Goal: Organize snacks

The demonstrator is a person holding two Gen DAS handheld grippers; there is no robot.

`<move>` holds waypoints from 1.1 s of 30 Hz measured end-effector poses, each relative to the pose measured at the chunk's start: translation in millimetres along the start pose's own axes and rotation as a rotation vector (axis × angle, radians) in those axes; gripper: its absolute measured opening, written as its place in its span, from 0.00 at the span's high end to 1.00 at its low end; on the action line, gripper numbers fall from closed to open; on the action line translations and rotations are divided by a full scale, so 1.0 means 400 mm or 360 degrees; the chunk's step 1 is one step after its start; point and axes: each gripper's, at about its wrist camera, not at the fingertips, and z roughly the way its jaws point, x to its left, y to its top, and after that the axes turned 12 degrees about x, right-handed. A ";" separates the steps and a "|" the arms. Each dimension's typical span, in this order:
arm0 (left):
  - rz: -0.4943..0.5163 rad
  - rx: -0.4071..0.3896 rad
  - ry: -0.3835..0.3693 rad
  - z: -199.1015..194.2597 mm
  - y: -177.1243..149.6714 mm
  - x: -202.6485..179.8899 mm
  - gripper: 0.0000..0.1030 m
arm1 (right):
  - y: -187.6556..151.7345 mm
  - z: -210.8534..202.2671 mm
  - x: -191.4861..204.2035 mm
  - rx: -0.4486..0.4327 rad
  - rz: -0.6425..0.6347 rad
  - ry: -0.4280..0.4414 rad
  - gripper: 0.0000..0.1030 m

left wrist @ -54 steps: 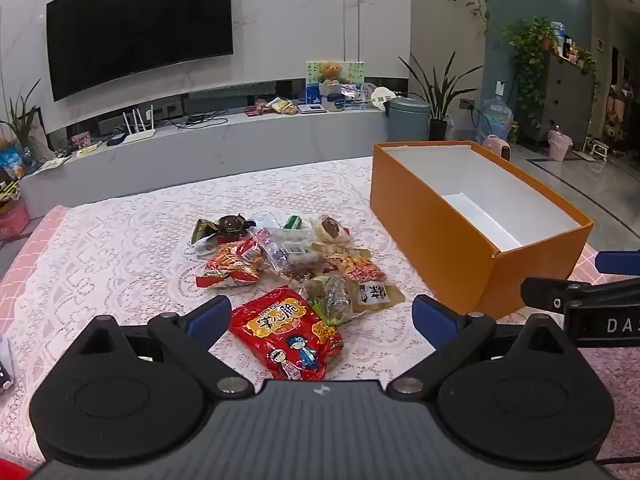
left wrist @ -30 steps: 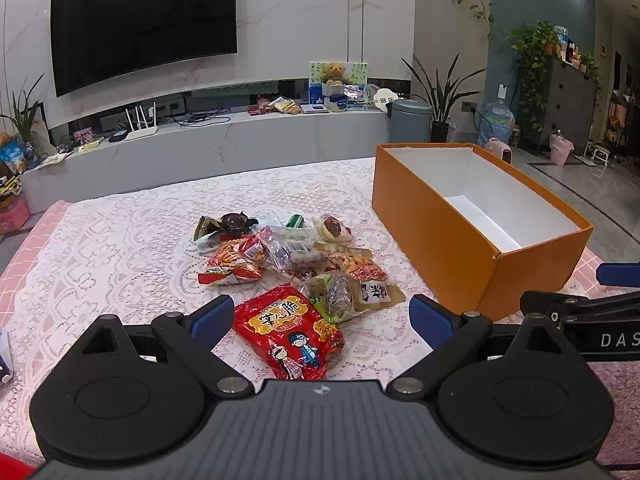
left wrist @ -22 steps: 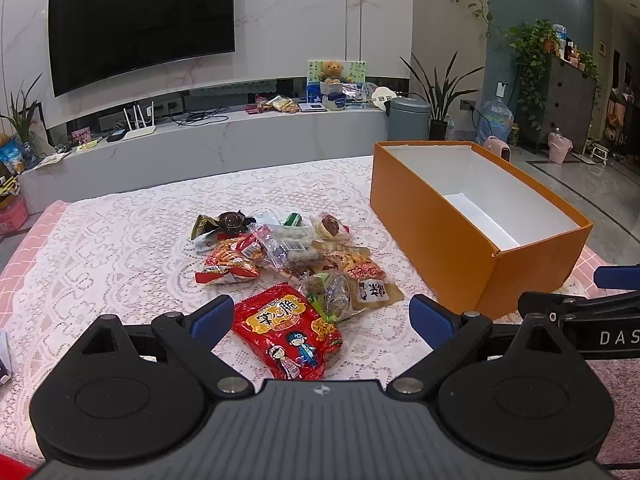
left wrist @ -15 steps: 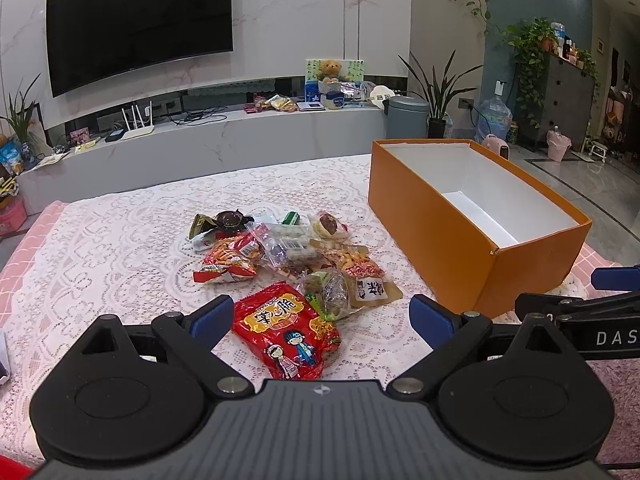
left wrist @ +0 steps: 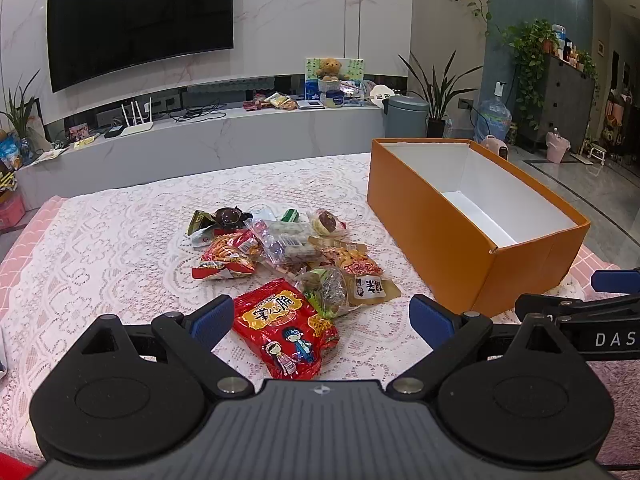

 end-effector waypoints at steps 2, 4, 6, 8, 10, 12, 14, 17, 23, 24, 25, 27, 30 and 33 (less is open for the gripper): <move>0.0000 0.0001 0.0002 0.000 0.000 0.000 0.00 | 0.000 0.000 0.001 -0.0001 -0.0003 -0.0002 0.03; 0.0000 0.0003 -0.0001 0.000 -0.001 0.000 0.00 | -0.001 0.000 0.001 0.0000 -0.0004 -0.0004 0.03; 0.0001 0.0004 -0.0001 -0.001 -0.003 0.000 0.00 | -0.001 0.000 0.001 0.0005 -0.0004 -0.0001 0.03; 0.0006 0.0006 -0.0002 -0.001 -0.005 -0.001 0.00 | -0.002 0.001 0.001 0.0010 -0.0002 0.0001 0.03; 0.0008 0.0007 -0.0003 -0.001 -0.006 -0.002 0.00 | -0.003 0.001 0.001 0.0011 -0.0001 0.0002 0.03; 0.0010 0.0012 -0.0004 -0.001 -0.007 -0.003 0.00 | -0.003 0.001 0.000 0.0012 -0.0003 -0.0002 0.03; 0.0007 0.0016 -0.0002 0.001 -0.007 -0.003 0.00 | -0.003 0.002 -0.001 0.0015 -0.0001 -0.0002 0.03; 0.0007 0.0018 -0.0001 0.001 -0.007 -0.003 0.00 | -0.005 0.005 -0.003 0.0023 0.0007 -0.0002 0.03; 0.0019 0.0020 0.0012 0.004 -0.010 -0.005 0.00 | -0.004 0.009 -0.002 0.0031 0.0006 0.0002 0.03; 0.0019 0.0020 0.0011 0.004 -0.010 -0.005 0.00 | -0.004 0.009 -0.002 0.0032 0.0005 0.0002 0.03; 0.0018 0.0021 0.0009 0.004 -0.010 -0.004 0.00 | -0.005 0.009 -0.001 0.0032 0.0004 0.0002 0.03; 0.0015 0.0022 0.0009 0.005 -0.011 -0.004 0.00 | -0.004 0.010 -0.002 0.0033 0.0006 0.0001 0.03; 0.0014 0.0026 0.0007 0.005 -0.010 -0.003 0.00 | -0.004 0.012 -0.004 0.0041 0.0015 0.0008 0.03; 0.0012 0.0026 0.0007 0.005 -0.010 -0.003 0.00 | -0.005 0.016 -0.004 0.0048 0.0019 0.0009 0.03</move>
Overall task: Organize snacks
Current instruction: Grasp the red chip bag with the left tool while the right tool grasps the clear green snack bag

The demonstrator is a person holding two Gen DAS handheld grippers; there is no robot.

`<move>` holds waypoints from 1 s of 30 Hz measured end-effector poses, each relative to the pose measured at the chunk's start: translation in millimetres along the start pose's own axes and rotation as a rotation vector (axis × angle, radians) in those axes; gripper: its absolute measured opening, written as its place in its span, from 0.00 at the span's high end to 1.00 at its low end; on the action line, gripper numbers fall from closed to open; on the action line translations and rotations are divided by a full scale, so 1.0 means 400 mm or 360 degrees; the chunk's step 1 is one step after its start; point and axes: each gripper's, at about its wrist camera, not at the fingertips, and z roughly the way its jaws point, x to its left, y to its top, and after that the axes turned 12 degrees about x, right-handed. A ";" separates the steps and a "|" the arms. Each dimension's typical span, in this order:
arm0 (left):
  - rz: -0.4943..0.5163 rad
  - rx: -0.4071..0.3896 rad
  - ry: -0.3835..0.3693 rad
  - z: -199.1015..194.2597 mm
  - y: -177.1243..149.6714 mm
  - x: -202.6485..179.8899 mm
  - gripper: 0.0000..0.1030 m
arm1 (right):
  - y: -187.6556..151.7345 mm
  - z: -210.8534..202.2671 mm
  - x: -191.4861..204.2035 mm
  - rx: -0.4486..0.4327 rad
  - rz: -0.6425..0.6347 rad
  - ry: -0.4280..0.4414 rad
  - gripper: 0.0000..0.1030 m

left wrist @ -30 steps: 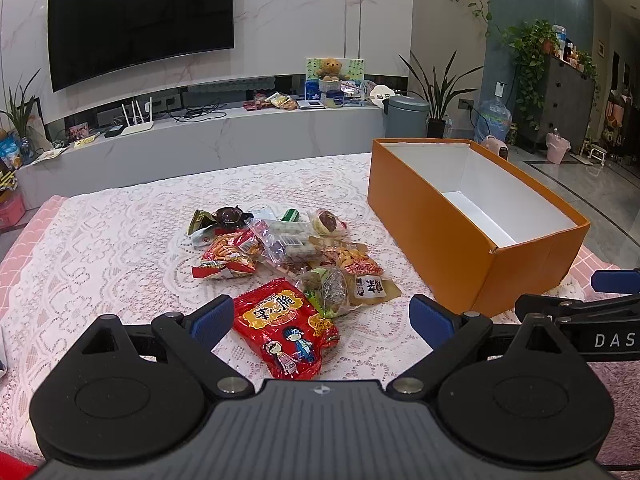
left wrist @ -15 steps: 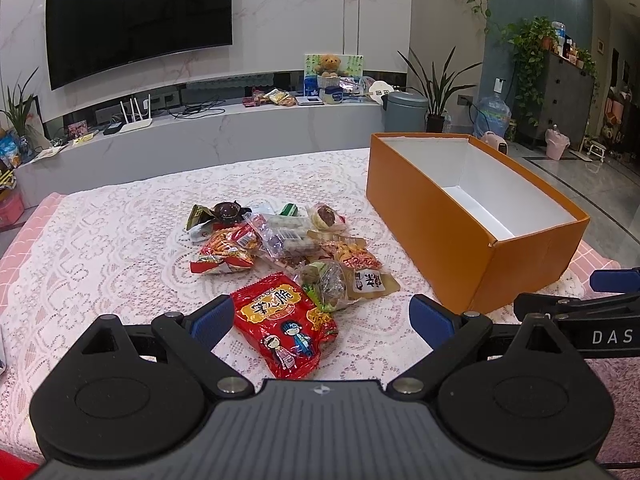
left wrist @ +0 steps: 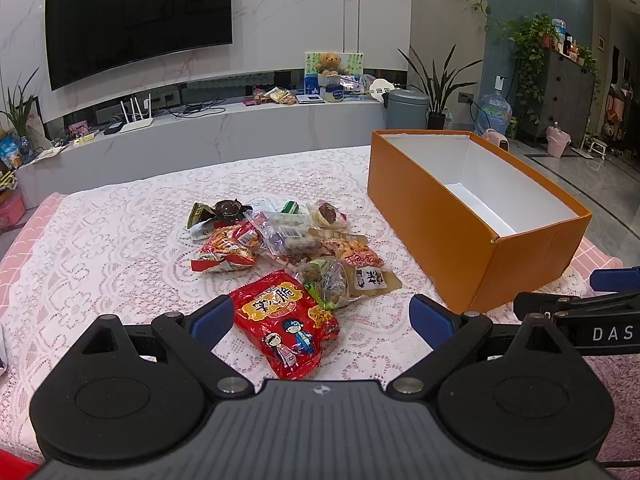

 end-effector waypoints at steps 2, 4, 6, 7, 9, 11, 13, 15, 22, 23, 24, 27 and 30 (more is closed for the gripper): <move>-0.0005 0.0000 -0.0001 0.001 0.000 0.001 0.00 | 0.000 0.002 0.000 0.0002 -0.0002 0.0000 0.03; -0.0009 0.0003 -0.0002 0.003 -0.001 0.003 0.00 | 0.001 0.004 0.001 0.0008 -0.0002 0.0008 0.03; -0.0011 0.0006 -0.0005 0.004 -0.001 0.004 0.00 | 0.002 0.005 0.002 0.0010 -0.0001 0.0013 0.03; -0.0011 0.0008 -0.0006 0.005 -0.001 0.005 0.00 | 0.002 0.006 0.003 0.0011 -0.0003 0.0012 0.03; -0.0009 0.0009 -0.0011 0.005 -0.001 0.006 0.00 | 0.003 0.007 0.004 0.0012 -0.0008 0.0008 0.03; -0.0007 -0.0006 -0.0027 0.002 0.000 0.012 0.00 | 0.003 0.008 0.005 0.0012 -0.0008 0.0010 0.03; -0.0009 -0.0032 -0.0011 -0.001 0.001 0.025 0.00 | 0.002 0.008 0.006 0.0004 -0.0010 0.0026 0.03; -0.0016 -0.0058 0.0045 -0.003 0.003 0.039 0.00 | -0.002 0.006 0.007 -0.0032 -0.0017 0.0060 0.03; -0.0104 0.0055 -0.0003 0.029 -0.004 0.100 0.34 | -0.004 0.023 0.048 -0.0097 -0.0117 0.0184 0.13; -0.0148 0.0097 -0.0041 0.041 -0.007 0.112 0.36 | -0.003 0.029 0.060 -0.0094 -0.0150 0.0191 0.16; -0.0179 0.0126 -0.0071 0.051 -0.009 0.121 0.36 | -0.002 0.036 0.072 -0.0090 -0.0180 0.0203 0.22; -0.0236 0.0181 -0.0074 0.076 -0.016 0.136 0.26 | 0.001 0.061 0.104 -0.0075 -0.0239 0.0232 0.27; -0.0264 0.0210 -0.0054 0.099 -0.017 0.149 0.21 | 0.006 0.091 0.137 -0.0061 -0.0311 0.0239 0.36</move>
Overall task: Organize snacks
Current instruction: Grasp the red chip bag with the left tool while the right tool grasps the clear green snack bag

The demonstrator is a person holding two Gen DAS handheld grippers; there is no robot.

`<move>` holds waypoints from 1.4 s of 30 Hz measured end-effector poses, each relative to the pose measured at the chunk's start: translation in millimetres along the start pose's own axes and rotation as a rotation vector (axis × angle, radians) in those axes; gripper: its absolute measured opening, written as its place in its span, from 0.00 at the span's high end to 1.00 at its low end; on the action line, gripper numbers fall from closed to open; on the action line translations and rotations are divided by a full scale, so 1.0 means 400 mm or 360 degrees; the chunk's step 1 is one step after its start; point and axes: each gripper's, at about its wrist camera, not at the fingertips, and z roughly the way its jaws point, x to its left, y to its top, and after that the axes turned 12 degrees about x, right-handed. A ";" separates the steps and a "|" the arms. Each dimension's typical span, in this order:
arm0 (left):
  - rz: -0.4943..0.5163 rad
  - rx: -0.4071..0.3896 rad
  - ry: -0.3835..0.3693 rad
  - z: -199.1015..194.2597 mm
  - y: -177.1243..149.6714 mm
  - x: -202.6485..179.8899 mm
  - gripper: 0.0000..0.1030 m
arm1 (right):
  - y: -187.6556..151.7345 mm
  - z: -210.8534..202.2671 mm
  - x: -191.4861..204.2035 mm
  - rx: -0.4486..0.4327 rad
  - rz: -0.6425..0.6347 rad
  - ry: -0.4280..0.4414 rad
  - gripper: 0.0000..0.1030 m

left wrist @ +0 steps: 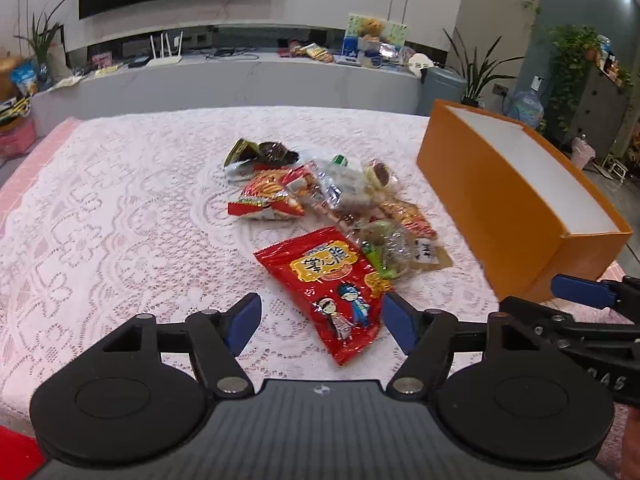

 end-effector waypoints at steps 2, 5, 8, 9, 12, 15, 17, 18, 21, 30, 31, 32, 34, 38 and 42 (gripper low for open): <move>-0.0049 0.0042 -0.0045 0.021 0.009 0.015 0.21 | 0.009 0.024 0.015 0.0007 -0.0045 0.0013 0.39; -0.0130 0.0129 -0.0107 0.064 0.032 0.040 0.21 | 0.029 0.062 0.035 0.0003 -0.0111 0.0025 0.40; -0.0197 0.0194 -0.0149 0.107 0.055 0.067 0.21 | 0.059 0.110 0.057 -0.0008 -0.0229 0.0031 0.40; -0.0225 0.0211 -0.0160 0.118 0.061 0.077 0.21 | 0.070 0.127 0.065 -0.0015 -0.0279 0.0024 0.40; -0.0340 0.0229 -0.0189 0.148 0.079 0.117 0.23 | 0.098 0.175 0.088 -0.0061 -0.0421 0.0017 0.40; -0.0423 0.0247 -0.0210 0.167 0.092 0.145 0.23 | 0.120 0.222 0.108 -0.0080 -0.0545 -0.0018 0.39; -0.0417 0.0268 -0.0220 0.181 0.097 0.146 0.23 | 0.130 0.253 0.117 -0.0081 -0.0583 -0.0028 0.39; -0.0404 0.0270 -0.0222 0.186 0.099 0.142 0.23 | 0.135 0.268 0.119 -0.0067 -0.0583 -0.0026 0.39; -0.0361 0.0267 -0.0211 0.199 0.101 0.131 0.24 | 0.143 0.302 0.120 -0.0026 -0.0539 0.0022 0.39; -0.0285 0.0257 -0.0200 0.215 0.102 0.103 0.26 | 0.123 0.339 0.126 -0.0073 -0.0629 -0.0033 0.48; -0.0278 0.0260 -0.0195 0.215 0.102 0.098 0.25 | 0.126 0.338 0.121 -0.0070 -0.0616 -0.0034 0.49; -0.0271 0.0262 -0.0194 0.217 0.103 0.094 0.24 | 0.130 0.338 0.113 -0.0061 -0.0589 -0.0013 0.50; -0.0280 0.0268 -0.0199 0.219 0.104 0.087 0.23 | 0.138 0.334 0.092 -0.0041 -0.0513 0.0043 0.52; -0.0331 0.0286 -0.0236 0.226 0.111 0.085 0.33 | 0.136 0.327 0.079 -0.0033 -0.0473 0.0092 0.57; -0.0315 0.0256 -0.0215 0.194 0.128 0.063 0.54 | 0.136 0.318 0.064 -0.0035 -0.0420 0.0142 0.58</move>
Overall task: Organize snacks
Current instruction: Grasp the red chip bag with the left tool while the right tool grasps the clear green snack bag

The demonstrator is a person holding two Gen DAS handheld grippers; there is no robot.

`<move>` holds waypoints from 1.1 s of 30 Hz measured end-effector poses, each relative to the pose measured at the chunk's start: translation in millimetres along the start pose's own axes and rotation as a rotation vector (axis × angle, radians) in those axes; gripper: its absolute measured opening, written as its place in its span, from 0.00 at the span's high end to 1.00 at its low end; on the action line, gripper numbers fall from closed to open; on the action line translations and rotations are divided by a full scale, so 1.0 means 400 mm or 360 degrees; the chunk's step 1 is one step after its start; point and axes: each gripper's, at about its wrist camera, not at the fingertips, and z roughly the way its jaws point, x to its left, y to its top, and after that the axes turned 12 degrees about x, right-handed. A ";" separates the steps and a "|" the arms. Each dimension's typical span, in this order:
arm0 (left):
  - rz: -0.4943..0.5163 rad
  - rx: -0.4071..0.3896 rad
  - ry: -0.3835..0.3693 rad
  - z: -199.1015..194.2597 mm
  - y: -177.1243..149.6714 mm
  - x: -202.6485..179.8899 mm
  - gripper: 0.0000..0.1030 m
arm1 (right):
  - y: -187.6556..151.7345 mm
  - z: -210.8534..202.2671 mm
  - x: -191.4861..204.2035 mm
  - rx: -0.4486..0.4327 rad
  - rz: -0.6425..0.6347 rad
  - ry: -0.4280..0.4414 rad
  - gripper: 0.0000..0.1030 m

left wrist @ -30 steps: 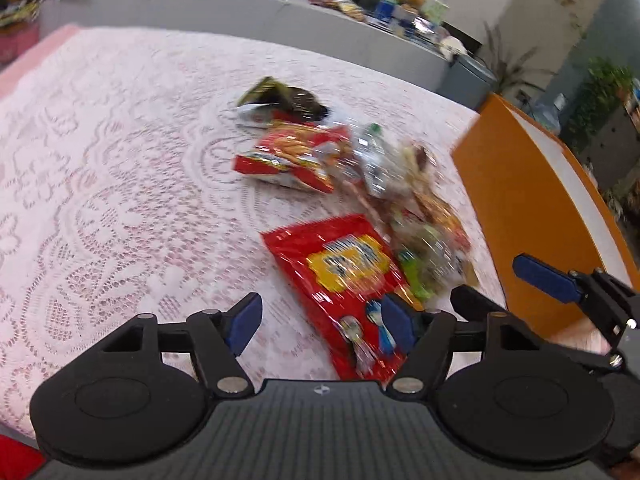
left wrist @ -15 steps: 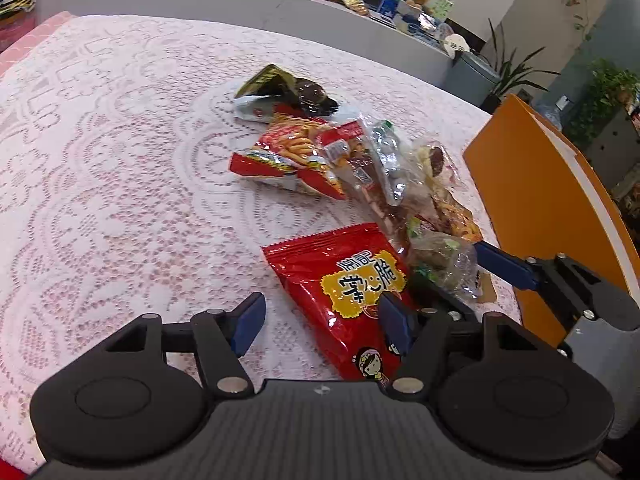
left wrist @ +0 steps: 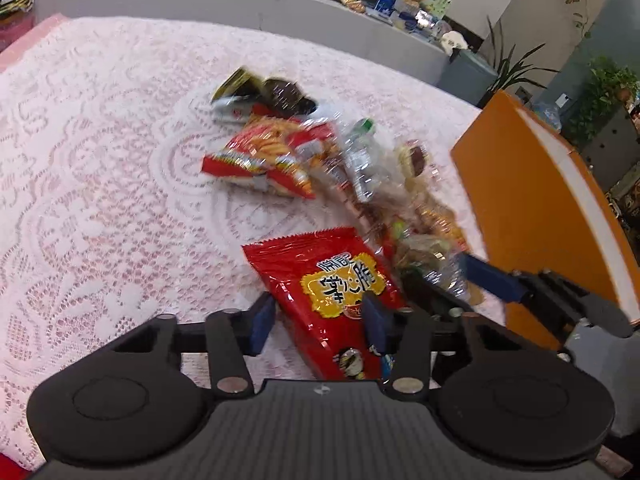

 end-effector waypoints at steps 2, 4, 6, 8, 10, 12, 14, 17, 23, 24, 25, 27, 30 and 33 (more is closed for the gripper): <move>0.0018 -0.0027 -0.0010 -0.025 0.001 -0.019 0.60 | -0.001 -0.007 -0.009 0.0005 0.0032 0.0033 0.58; 0.0039 -0.0063 -0.0032 -0.045 0.000 -0.039 0.62 | -0.003 -0.014 -0.015 0.0017 0.0048 0.0069 0.57; 0.0078 -0.0088 -0.0034 -0.061 0.001 -0.069 0.62 | -0.006 -0.022 -0.019 0.0023 0.0060 0.0099 0.57; 0.0126 -0.0091 0.0004 -0.059 0.004 -0.100 0.62 | -0.009 -0.033 -0.028 0.0028 0.0085 0.0129 0.57; 0.0145 -0.0086 0.0037 -0.050 0.004 -0.122 0.62 | -0.015 -0.041 -0.042 0.0037 0.0123 0.0157 0.57; 0.0155 -0.0083 0.0071 -0.040 0.004 -0.138 0.62 | -0.023 -0.047 -0.059 0.0044 0.0162 0.0193 0.57; 0.0160 -0.0073 0.0097 -0.028 0.003 -0.147 0.62 | -0.032 -0.056 -0.071 0.0034 0.0186 0.0204 0.57; 0.0181 -0.0069 0.0152 -0.016 -0.003 -0.156 0.62 | -0.046 -0.063 -0.081 0.0059 0.0207 0.0198 0.56; 0.0144 -0.0053 0.0206 -0.001 -0.009 -0.150 0.61 | -0.066 -0.058 -0.075 0.0072 0.0166 0.0190 0.54; 0.0137 -0.0046 0.0212 0.000 -0.009 -0.149 0.61 | -0.068 -0.053 -0.072 0.0082 0.0156 0.0186 0.52; 0.0125 -0.0045 0.0209 0.003 -0.009 -0.145 0.60 | -0.070 -0.051 -0.068 0.0083 0.0145 0.0175 0.51; 0.0091 -0.0039 0.0196 0.007 -0.011 -0.140 0.59 | -0.072 -0.047 -0.060 0.0077 0.0111 0.0149 0.51; 0.0075 -0.0046 0.0189 0.009 -0.014 -0.134 0.58 | -0.079 -0.043 -0.048 0.0062 0.0077 0.0119 0.51; 0.0086 -0.0046 0.0182 0.005 -0.014 -0.131 0.58 | -0.082 -0.046 -0.040 0.0035 0.0052 0.0105 0.57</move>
